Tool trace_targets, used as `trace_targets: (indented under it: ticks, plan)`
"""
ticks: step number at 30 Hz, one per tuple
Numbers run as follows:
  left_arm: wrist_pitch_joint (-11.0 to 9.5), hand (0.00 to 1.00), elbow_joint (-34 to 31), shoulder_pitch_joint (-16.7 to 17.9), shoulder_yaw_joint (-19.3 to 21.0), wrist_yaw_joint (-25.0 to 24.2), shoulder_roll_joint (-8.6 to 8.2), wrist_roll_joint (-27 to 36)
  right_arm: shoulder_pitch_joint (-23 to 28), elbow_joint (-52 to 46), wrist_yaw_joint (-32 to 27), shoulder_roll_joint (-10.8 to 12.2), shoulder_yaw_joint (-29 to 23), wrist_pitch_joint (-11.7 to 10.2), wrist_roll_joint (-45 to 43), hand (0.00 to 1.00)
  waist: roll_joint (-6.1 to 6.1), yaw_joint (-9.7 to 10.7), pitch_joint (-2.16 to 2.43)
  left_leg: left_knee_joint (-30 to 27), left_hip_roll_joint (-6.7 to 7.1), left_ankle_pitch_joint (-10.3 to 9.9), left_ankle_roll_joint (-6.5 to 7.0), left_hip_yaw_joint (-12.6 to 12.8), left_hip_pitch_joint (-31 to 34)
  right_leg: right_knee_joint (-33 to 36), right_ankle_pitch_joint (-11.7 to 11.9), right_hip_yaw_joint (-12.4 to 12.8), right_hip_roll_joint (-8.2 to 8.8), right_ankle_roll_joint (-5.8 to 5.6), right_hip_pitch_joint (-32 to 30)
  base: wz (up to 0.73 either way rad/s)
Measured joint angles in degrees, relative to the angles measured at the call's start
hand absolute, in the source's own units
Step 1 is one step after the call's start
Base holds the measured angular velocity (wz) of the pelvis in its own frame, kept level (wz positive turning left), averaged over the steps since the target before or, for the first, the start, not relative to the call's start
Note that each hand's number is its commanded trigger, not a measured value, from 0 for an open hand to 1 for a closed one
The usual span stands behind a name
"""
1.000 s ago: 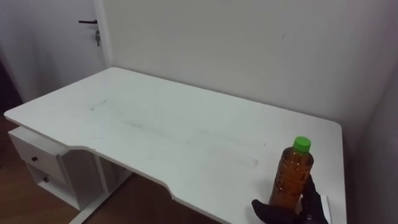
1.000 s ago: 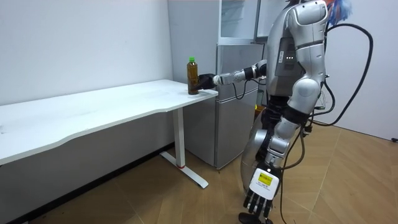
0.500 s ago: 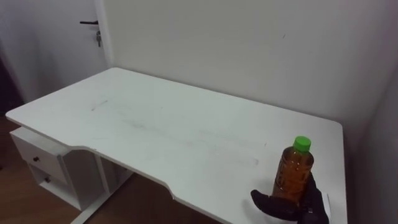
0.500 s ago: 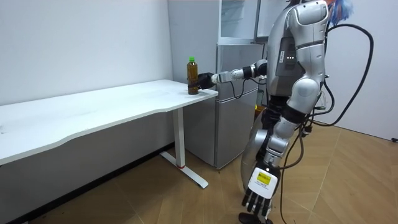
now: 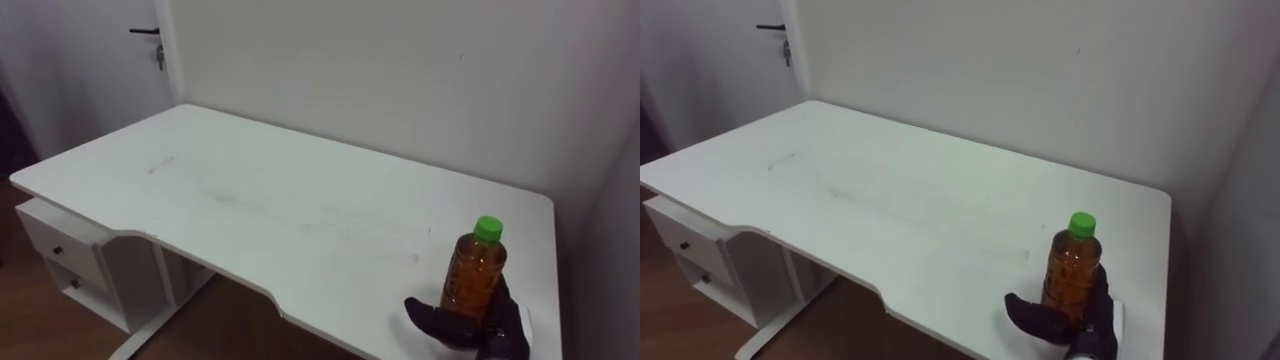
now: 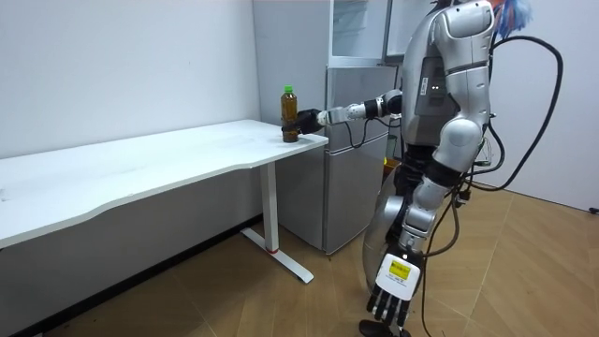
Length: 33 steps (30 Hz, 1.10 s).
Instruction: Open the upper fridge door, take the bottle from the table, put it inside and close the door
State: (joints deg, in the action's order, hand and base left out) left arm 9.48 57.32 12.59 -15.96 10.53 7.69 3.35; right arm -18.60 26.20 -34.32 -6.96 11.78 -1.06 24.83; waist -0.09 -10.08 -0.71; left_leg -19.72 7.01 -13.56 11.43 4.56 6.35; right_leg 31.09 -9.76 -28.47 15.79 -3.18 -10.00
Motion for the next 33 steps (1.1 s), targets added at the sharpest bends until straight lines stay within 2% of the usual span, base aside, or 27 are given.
trace_targets:
  ticks: [4, 7, 16, 18, 27, 33]
  plan:
    - [-0.06, 0.0, 0.0, -0.01, -0.01, -0.03, 0.17, 1.18, 0.0, 0.01, 0.38, -0.01, 0.02, 0.0, 0.0, 1.0, -0.2, -0.11, -0.09, 0.0, 0.0, 0.0, 0.0, 0.02, 0.01, -0.13, -0.02, -0.17, 0.02, -0.04, 0.09, 0.0]
    - [-0.08, 0.0, 0.0, -0.01, -0.02, -0.26, 0.15, 1.61, 0.0, 0.12, 0.42, -0.01, 0.02, 0.04, 0.0, 1.0, -0.24, -0.1, -0.14, -0.04, 0.0, 0.0, 0.0, 0.0, -0.04, -0.46, -0.02, -1.61, 0.21, -0.03, 0.64, 0.0]
    - [-0.25, 0.0, 0.0, 0.0, -0.02, -0.16, 0.72, 1.61, -0.2, 1.63, 2.65, -0.07, 1.2, -0.08, -0.1, 1.0, -0.59, -1.31, -0.61, -0.19, 0.03, 0.01, 0.02, -0.06, -0.13, -1.13, -0.02, -2.54, 0.25, -0.03, 1.25, 0.0]
    - [-0.28, 0.0, -0.01, 0.22, -0.07, -0.16, 0.81, 1.6, -0.38, 1.89, 2.91, -0.04, 1.18, -0.11, -0.08, 1.0, -0.36, -1.31, -0.79, -0.24, 0.03, 0.01, 0.03, -0.24, -0.09, -1.22, 0.01, -3.01, 0.29, 0.01, 1.42, 0.05]
    - [-0.35, 0.0, -0.11, 0.5, -1.05, 0.08, 0.92, 1.49, -0.73, 2.24, 3.24, -0.04, 0.49, -0.16, 2.07, 1.0, -0.75, -1.34, -0.63, -0.15, 0.1, 0.02, 0.05, -0.58, -0.05, -1.39, 0.05, -2.93, 0.2, 0.05, 1.42, 0.01]
    - [-1.64, 0.0, -0.58, 0.99, 1.25, -0.19, 0.92, 0.19, -0.69, 2.1, 7.01, -0.75, 0.25, -0.03, 6.86, 1.0, -0.41, -1.12, -0.6, -0.07, 0.13, 0.02, 0.04, -0.55, 0.08, -1.23, 0.02, -3.18, 0.31, 0.02, 1.13, 0.0]
